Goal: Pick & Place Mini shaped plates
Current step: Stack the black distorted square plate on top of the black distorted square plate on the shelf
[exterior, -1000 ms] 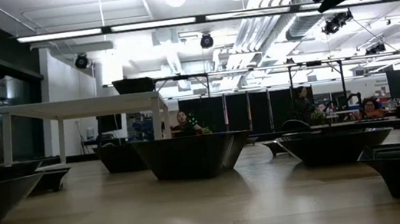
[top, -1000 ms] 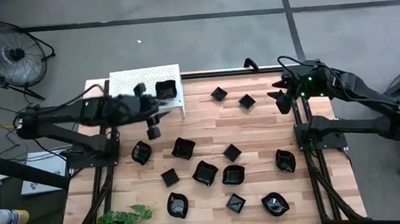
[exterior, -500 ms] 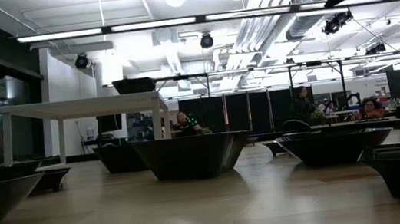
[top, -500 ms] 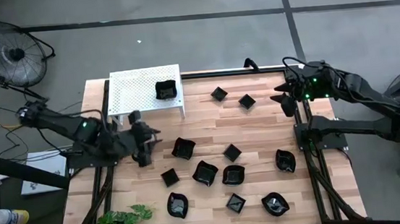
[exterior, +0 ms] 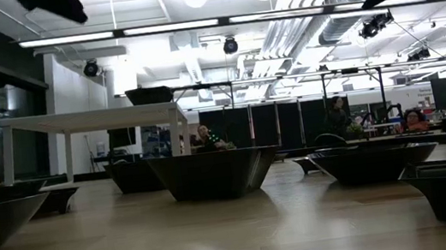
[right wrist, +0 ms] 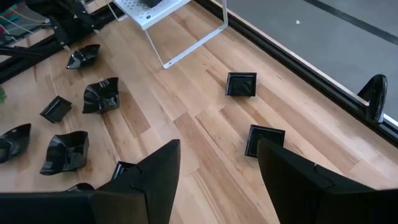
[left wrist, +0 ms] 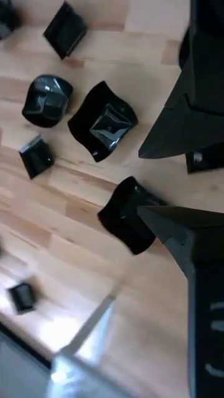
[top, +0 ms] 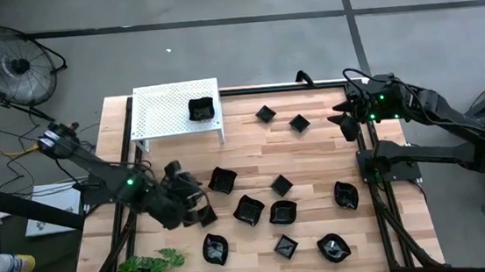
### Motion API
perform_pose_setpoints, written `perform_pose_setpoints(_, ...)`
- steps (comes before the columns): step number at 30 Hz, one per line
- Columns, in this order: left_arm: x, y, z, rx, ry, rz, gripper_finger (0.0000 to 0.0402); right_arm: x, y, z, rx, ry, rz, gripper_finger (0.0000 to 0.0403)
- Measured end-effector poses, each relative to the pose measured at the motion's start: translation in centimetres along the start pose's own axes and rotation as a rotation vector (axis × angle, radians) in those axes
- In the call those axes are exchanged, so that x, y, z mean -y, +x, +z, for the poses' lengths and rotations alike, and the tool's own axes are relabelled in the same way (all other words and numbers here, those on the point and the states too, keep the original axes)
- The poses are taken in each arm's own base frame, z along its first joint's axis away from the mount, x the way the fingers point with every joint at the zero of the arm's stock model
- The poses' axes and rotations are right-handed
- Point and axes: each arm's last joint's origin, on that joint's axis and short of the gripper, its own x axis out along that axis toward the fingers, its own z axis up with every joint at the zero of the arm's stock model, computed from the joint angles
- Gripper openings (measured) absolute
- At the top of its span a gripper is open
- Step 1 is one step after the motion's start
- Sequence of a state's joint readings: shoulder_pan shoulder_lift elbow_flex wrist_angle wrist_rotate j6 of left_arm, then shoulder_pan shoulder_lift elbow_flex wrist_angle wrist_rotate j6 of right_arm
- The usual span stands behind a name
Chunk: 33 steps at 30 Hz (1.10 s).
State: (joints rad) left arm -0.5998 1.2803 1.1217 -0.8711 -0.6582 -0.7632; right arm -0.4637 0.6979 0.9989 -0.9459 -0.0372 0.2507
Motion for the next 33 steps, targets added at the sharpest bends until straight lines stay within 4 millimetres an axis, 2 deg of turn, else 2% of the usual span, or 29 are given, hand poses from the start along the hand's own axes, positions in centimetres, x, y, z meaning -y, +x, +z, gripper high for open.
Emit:
perform_pose_setpoints(7, 0.1, 2.8, 0.3, -0.077, -0.238, 0.048, 0.0130, 0.0, 0.0, 0.0, -0.003, -0.075, 0.015, 0.0209)
perform_pose_setpoints(19, -3.2, 9.9, 2.0, -0.342, -0.527, 0.073, 0.0130, -0.2, 0.0, -0.3, -0.041, -0.170, 0.102, 0.0209)
perform_pose_setpoints(25, -4.5, 12.4, 1.9, -0.443, -0.630, 0.112, 0.0130, -0.3, -0.1, -0.4, -0.049, -0.222, 0.129, 0.0209)
perform_pose_setpoints(33, -4.7, 14.8, 1.0, -0.541, -0.668, 0.149, 0.0130, -0.2, -0.1, -0.6, -0.070, -0.268, 0.129, 0.0209)
